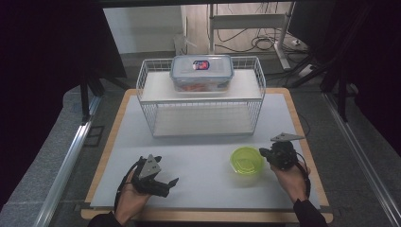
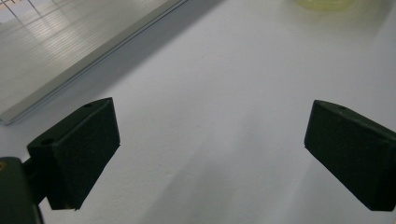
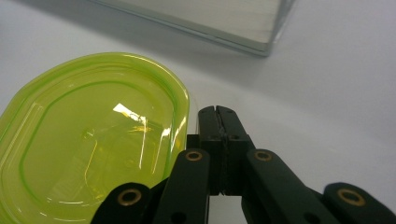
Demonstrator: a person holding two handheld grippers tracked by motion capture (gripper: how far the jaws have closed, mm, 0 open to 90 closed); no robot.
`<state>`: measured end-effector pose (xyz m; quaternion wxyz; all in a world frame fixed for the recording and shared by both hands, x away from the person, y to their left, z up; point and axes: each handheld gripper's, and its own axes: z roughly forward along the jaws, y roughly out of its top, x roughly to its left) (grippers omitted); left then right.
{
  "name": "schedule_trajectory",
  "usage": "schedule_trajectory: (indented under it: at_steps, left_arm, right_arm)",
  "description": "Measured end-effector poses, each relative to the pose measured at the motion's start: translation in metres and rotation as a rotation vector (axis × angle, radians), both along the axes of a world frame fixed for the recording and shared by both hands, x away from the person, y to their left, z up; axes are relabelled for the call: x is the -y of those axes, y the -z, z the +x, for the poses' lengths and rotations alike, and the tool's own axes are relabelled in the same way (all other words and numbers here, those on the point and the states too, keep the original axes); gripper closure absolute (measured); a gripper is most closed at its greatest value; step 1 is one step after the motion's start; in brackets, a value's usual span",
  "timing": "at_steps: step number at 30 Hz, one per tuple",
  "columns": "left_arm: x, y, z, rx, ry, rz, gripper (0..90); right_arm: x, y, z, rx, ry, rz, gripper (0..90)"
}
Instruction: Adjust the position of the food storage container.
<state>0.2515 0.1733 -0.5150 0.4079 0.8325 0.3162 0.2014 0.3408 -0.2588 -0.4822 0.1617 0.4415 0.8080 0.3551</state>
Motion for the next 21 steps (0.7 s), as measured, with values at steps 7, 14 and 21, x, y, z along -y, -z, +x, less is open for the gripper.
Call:
schedule_trajectory:
  at_steps: [7,14,21]
  left_arm:
    - [0.0,0.0,0.0,0.003,0.0,0.002,3.3]
    - [0.0,0.0,-0.001,0.002,0.0,0.005,3.3]
    - [0.001,0.0,0.0,0.001,-0.001,0.009,3.3]
  right_arm:
    - [0.009,0.001,-0.001,-0.02,0.009,-0.025,89.6]
    - [0.015,0.008,-0.016,-0.078,-0.022,-0.005,89.5]
    - [0.003,0.02,-0.022,-0.124,-0.082,-0.029,89.5]
